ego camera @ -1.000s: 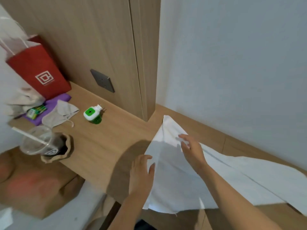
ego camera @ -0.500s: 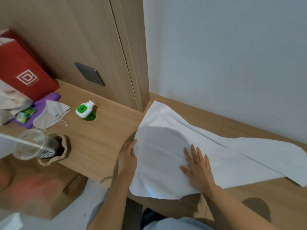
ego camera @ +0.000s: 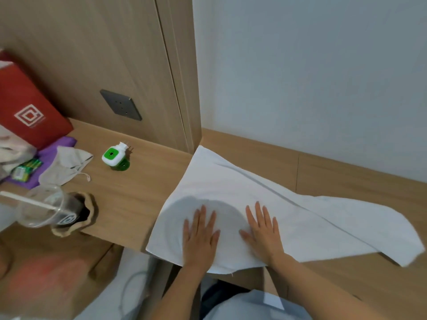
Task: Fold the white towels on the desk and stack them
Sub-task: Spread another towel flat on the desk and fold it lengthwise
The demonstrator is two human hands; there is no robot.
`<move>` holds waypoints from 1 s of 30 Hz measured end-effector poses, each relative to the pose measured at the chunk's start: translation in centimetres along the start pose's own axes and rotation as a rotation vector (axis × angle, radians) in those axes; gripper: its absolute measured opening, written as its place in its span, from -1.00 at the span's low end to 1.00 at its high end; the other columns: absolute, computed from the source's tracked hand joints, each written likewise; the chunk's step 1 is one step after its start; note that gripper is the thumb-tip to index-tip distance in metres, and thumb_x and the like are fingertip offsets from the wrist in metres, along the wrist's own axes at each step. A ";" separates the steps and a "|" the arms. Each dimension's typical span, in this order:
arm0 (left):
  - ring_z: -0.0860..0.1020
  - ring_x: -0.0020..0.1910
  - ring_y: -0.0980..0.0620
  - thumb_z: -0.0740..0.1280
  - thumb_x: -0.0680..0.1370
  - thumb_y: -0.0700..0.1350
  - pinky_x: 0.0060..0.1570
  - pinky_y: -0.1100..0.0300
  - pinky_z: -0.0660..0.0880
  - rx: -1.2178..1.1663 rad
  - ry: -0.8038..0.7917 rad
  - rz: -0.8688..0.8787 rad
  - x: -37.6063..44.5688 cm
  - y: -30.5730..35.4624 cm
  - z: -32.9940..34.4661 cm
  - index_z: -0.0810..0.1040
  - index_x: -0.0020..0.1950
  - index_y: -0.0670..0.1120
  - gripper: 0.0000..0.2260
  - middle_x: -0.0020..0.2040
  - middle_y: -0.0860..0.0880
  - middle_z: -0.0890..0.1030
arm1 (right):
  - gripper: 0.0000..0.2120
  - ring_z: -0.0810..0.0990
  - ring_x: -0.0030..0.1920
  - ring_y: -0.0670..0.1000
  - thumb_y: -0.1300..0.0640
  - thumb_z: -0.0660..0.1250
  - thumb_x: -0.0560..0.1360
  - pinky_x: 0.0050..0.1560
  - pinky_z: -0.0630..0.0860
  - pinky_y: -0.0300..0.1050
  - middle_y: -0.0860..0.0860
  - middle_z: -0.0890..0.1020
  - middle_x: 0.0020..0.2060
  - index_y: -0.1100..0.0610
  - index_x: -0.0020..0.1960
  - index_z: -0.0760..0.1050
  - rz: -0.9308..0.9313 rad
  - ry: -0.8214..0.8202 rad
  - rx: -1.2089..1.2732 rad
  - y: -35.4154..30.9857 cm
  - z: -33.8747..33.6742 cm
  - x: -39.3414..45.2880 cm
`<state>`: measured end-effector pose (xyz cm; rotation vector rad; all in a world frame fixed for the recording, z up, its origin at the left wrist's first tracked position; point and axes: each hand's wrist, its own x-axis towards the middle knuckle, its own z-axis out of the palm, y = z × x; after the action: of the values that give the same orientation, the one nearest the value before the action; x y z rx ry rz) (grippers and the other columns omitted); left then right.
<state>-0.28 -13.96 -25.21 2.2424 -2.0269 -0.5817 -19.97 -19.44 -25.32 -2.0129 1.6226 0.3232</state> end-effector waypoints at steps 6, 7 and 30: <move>-0.29 0.57 -0.06 -0.15 0.66 0.15 0.47 -0.12 -0.34 0.060 -0.118 -0.070 0.8 0.2 -0.1 -0.33 0.57 0.09 -0.45 0.55 -0.03 -0.38 | -0.56 0.00 0.56 -0.02 -0.02 0.11 0.65 0.54 -0.06 -0.07 -0.05 0.04 0.57 -0.03 0.52 0.21 -0.078 0.023 0.458 1.5 -4.2 -2.9; -0.28 0.57 -0.06 -0.09 0.68 0.12 0.48 -0.10 -0.31 0.038 -0.138 -0.081 1.0 0.7 -0.4 -0.29 0.58 0.07 -0.45 0.57 -0.04 -0.36 | -0.60 0.09 0.53 -0.05 0.01 0.15 0.65 0.53 0.02 -0.11 -0.06 0.15 0.54 -0.04 0.47 0.31 -0.064 0.085 0.548 2.2 -4.9 -3.7; 0.05 0.58 -0.02 0.29 0.61 0.00 0.53 0.07 0.03 -0.040 -0.251 0.336 6.4 36.4 4.7 0.26 0.52 0.10 -0.51 0.61 0.00 0.09 | -0.29 -0.14 0.56 0.01 -0.08 0.29 0.48 0.48 -0.22 -0.11 -0.06 -0.10 0.57 -0.06 0.55 0.08 0.111 0.185 0.126 35.4 -7.2 -12.9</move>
<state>-35.80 -23.98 -20.31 1.8220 -2.4118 -0.8926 -58.10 -17.48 -21.77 -1.9089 1.8237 0.0735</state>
